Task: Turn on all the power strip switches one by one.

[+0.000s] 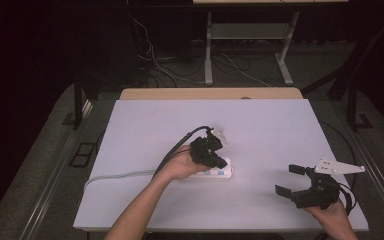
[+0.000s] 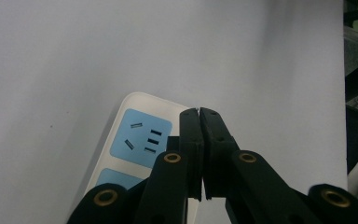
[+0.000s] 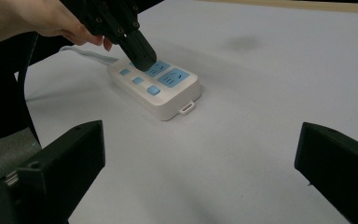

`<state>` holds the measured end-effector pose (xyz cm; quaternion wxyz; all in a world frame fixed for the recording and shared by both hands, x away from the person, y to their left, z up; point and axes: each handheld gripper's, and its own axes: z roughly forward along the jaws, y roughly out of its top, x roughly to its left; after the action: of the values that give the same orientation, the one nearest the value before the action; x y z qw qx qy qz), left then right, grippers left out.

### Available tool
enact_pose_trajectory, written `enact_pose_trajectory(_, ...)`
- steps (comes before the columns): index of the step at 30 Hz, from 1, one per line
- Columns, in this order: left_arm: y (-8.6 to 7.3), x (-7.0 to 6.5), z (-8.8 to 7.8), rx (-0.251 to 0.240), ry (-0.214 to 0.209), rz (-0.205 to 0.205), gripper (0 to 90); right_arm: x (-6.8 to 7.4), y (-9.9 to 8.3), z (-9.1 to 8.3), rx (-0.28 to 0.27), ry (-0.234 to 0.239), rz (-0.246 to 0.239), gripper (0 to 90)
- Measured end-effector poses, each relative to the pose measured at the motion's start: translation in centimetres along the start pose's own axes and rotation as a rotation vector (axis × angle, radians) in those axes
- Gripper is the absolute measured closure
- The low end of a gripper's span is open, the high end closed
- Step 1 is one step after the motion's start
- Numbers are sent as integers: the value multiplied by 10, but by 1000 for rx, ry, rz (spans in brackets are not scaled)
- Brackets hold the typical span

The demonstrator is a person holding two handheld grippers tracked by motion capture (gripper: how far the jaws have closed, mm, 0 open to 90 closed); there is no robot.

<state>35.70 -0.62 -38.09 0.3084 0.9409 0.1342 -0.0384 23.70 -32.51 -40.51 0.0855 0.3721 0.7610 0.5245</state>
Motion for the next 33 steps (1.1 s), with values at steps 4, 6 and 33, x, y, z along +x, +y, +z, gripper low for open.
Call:
enact_pose_trajectory(4,0,1,4,3,-3,3,881,0,0,0,1,0,0,17)
enact_pose_trajectory(6,-1,1,6,5,-3,-1,884,0,0,0,1,0,0,17)
enact_pose_trajectory(33,-9,3,19,44,-10,-6,895,-1,0,-1,3,0,-2,17)
